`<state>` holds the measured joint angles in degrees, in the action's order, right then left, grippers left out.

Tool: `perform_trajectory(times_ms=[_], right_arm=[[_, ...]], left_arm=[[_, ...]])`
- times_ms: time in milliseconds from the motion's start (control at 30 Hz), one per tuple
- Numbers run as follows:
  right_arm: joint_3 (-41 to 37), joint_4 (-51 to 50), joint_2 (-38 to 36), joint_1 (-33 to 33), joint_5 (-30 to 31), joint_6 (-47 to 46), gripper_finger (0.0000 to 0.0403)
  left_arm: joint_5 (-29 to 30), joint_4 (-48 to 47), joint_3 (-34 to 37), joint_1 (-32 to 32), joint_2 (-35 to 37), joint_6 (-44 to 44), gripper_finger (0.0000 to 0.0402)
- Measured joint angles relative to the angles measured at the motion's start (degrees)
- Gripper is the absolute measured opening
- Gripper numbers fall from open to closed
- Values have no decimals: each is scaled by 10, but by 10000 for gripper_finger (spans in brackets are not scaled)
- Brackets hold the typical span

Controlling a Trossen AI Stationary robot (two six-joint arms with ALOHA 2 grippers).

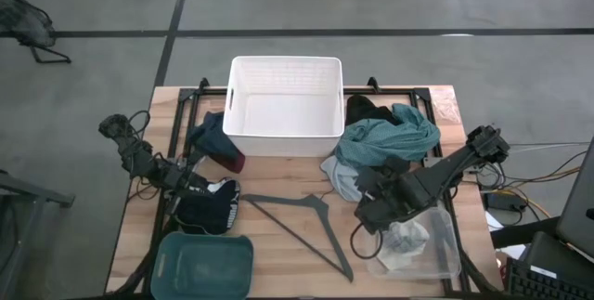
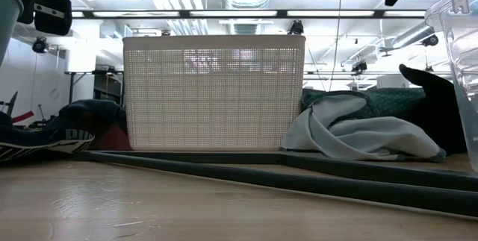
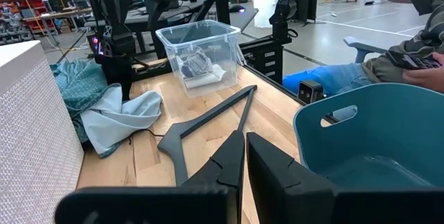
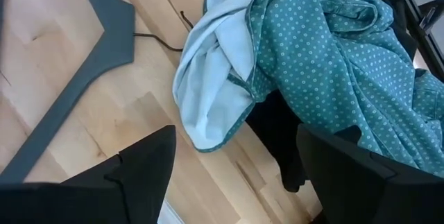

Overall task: Pick & Place Cloths
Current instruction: Put the light green polo shirt into the white laundry bin

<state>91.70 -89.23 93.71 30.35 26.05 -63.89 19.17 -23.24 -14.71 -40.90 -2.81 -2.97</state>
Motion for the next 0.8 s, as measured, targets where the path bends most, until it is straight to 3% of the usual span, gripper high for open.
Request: perform_trajectory(times_ms=[400, 800], right_arm=[[0, 30, 0, 1, -3, 21, 274], [0, 46, 0, 1, -2, 28, 302]], left_arm=[[0, 0, 0, 0, 0, 0, 23], [0, 0, 0, 0, 0, 0, 23]])
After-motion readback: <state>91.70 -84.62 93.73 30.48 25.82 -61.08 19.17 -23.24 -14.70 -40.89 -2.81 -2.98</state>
